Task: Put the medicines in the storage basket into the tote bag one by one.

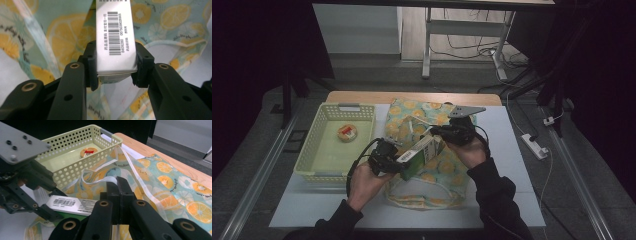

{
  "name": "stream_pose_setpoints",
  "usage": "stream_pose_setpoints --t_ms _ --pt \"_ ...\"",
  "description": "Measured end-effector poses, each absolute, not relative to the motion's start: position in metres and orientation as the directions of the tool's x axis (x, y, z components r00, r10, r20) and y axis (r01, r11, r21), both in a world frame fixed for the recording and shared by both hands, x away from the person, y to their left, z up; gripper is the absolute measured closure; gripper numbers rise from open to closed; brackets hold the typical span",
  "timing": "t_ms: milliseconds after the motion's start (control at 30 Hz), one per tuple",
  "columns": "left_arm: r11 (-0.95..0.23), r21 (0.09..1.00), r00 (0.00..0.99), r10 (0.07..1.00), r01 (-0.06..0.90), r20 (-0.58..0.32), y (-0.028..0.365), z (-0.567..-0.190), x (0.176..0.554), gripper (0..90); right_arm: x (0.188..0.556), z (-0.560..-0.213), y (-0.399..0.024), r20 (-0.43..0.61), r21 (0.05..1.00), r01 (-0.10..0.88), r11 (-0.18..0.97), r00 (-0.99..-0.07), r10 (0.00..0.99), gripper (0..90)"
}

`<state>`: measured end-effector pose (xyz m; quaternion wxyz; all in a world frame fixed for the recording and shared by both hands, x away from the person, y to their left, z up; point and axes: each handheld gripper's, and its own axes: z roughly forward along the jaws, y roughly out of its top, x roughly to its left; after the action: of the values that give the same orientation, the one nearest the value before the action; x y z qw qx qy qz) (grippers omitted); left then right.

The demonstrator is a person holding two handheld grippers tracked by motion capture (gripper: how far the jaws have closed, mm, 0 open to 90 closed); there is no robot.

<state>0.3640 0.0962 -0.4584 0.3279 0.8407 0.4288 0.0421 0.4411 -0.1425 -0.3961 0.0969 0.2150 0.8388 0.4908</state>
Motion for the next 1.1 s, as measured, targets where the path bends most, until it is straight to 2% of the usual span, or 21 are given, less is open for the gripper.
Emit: stream_pose_setpoints --t_ms 733,1100 --pt "-0.358 0.613 0.567 0.803 0.704 -0.182 0.086 -0.462 0.401 61.8 0.441 -0.397 -0.142 0.05 0.864 0.266 0.427 -0.89 0.454 89.9" --pt "-0.344 0.625 0.53 0.837 0.701 -0.134 0.083 -0.466 0.413 61.7 0.442 -0.398 -0.142 0.049 0.863 0.267 0.428 -0.888 0.456 89.9"
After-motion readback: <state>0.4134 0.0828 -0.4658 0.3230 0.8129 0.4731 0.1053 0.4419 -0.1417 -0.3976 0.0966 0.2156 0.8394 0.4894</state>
